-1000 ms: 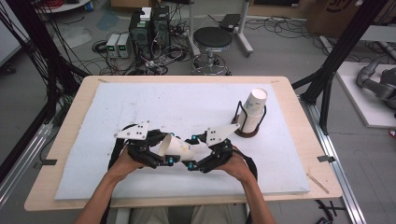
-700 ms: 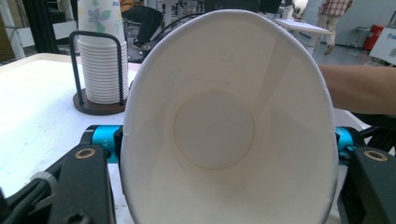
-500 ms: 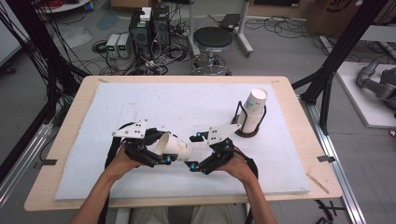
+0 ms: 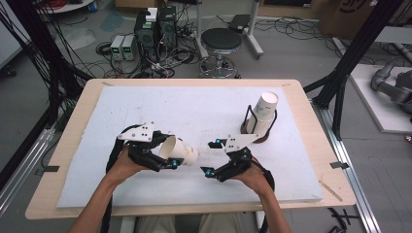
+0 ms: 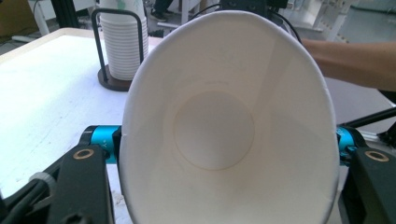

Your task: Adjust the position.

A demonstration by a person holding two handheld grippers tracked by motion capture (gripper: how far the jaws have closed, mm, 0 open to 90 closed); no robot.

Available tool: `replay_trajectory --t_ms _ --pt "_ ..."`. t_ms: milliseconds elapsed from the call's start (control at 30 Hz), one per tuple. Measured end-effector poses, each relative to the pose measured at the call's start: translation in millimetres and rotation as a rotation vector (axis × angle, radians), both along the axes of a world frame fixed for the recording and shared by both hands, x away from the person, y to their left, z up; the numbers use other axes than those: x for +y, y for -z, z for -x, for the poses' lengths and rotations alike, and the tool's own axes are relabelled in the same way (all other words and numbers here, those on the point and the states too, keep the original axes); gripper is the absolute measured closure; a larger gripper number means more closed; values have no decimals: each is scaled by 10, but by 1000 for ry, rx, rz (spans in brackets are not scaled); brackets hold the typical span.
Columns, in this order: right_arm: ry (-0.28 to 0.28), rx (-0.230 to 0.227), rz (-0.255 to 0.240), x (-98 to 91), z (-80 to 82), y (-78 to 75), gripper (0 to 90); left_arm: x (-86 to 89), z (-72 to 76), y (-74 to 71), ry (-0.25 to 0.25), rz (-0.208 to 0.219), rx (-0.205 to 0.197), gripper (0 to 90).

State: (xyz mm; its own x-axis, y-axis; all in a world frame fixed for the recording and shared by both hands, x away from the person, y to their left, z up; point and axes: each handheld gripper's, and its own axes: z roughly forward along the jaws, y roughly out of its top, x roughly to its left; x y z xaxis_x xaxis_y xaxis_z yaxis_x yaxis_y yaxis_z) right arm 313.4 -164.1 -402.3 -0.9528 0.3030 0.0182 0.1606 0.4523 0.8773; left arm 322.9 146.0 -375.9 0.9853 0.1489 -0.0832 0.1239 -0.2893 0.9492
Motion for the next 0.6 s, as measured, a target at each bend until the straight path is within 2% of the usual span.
replay_trajectory --t_ms 133,300,467,533,600 --pt "46 6 -8 -100 9 44 142 -21 -12 -37 -3 -37 -5 329" --pt "95 -8 -14 -205 18 83 142 -41 -33 -97 -15 -77 -11 329" --pt "136 0 -15 -277 23 144 142 -71 -46 -176 -14 -144 -24 328" --pt "163 -13 -14 -315 19 181 143 -81 -48 -205 -15 -175 -30 328" --pt "179 -2 -18 -349 10 212 143 -91 -54 -225 -17 -203 -40 329"
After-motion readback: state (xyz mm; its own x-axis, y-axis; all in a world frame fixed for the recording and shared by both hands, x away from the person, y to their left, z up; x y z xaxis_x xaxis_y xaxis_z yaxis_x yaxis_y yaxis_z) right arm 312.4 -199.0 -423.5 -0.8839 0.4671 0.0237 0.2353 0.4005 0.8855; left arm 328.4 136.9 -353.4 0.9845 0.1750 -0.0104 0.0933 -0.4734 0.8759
